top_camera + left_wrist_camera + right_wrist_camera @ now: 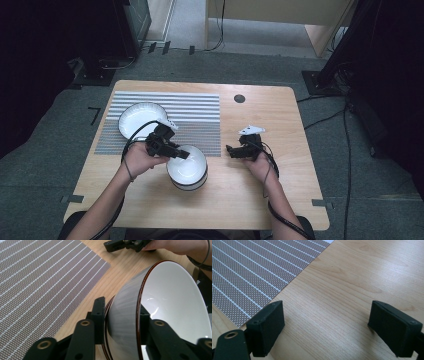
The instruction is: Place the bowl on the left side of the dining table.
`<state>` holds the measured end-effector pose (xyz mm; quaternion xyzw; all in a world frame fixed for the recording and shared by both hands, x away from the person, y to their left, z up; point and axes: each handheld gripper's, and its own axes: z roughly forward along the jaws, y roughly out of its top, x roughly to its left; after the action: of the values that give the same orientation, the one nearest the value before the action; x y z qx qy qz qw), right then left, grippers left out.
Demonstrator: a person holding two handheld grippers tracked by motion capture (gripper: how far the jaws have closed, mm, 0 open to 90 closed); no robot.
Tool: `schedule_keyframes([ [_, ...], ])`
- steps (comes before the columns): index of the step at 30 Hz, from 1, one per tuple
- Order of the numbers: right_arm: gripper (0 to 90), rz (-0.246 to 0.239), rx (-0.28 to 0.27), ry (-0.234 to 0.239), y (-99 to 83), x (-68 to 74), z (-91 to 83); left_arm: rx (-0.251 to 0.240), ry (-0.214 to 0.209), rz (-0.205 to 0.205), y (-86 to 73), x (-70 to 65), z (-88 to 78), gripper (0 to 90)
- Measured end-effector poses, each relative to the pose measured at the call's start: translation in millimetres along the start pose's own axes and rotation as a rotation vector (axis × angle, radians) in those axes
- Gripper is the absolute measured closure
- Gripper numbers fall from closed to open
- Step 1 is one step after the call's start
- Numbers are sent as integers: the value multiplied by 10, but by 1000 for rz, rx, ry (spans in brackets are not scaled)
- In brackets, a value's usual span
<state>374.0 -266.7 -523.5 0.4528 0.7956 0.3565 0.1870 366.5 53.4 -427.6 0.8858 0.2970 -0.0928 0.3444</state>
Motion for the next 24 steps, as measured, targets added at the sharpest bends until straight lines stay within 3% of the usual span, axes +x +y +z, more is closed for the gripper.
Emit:
schedule_keyframes([
  [4, 125, -3, 0, 1, 0, -2, 0, -18, 5, -3, -5, 12, -2, 767],
  [11, 125, -2, 0, 1, 0, -1, 0, -27, -2, 8, -11, 21, -19, 784],
  [24, 125, -2, 0, 0, 0, 0, 0, -30, -54, 23, 26, 14, -109, 781],
])
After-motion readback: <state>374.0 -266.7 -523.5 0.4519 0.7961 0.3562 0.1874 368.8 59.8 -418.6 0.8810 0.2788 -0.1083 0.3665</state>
